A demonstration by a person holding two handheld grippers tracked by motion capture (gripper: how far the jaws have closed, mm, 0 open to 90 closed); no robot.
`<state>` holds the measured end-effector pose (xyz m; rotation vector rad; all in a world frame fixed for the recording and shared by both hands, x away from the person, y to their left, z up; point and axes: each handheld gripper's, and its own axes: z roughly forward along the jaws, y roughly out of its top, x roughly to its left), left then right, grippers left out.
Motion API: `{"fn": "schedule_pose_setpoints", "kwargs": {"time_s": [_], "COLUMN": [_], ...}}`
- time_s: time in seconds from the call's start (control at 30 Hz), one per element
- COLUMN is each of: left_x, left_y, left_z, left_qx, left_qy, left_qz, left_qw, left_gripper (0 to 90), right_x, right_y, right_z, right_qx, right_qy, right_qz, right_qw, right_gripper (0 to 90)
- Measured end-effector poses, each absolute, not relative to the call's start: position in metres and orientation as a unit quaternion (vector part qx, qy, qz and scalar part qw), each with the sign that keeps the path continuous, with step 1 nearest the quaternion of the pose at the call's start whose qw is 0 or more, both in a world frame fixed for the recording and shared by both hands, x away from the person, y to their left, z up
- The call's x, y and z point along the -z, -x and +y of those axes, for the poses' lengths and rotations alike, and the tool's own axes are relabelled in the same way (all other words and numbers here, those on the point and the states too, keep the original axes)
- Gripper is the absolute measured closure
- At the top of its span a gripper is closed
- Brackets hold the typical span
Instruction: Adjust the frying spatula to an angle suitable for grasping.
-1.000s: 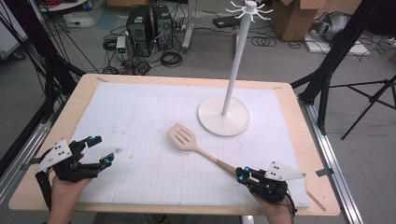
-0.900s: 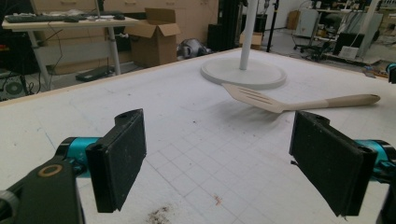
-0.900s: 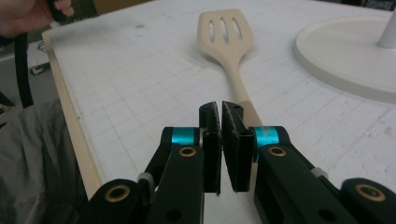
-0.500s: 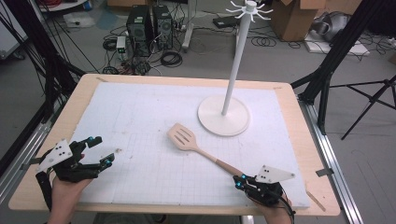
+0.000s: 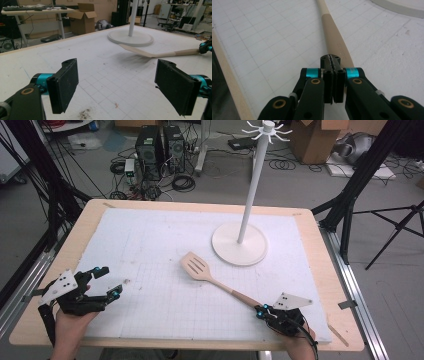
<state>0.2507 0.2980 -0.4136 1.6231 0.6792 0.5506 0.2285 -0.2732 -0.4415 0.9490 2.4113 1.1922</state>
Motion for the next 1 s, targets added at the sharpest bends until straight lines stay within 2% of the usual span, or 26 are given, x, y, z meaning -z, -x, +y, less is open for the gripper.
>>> {"fn": "schedule_pose_setpoints", "kwargs": {"time_s": [0.53, 1.0], "left_x": [0.413, 0.413], "left_y": [-0.248, -0.248], "left_z": [0.3, 0.301], "left_qx": [-0.24, -0.239], "left_qy": [-0.699, -0.698], "left_qz": [0.295, 0.296], "left_qw": [0.606, 0.606], "left_gripper": [19.7, 19.7], "right_x": [0.443, 0.444], "right_y": [-0.234, -0.266], "right_z": [-0.271, -0.283], "right_qx": [-0.383, -0.373], "right_qy": [-0.338, -0.384], "right_qz": [0.846, 0.826], "right_qw": [0.154, 0.173], "right_gripper": [89.4, 89.4]}}
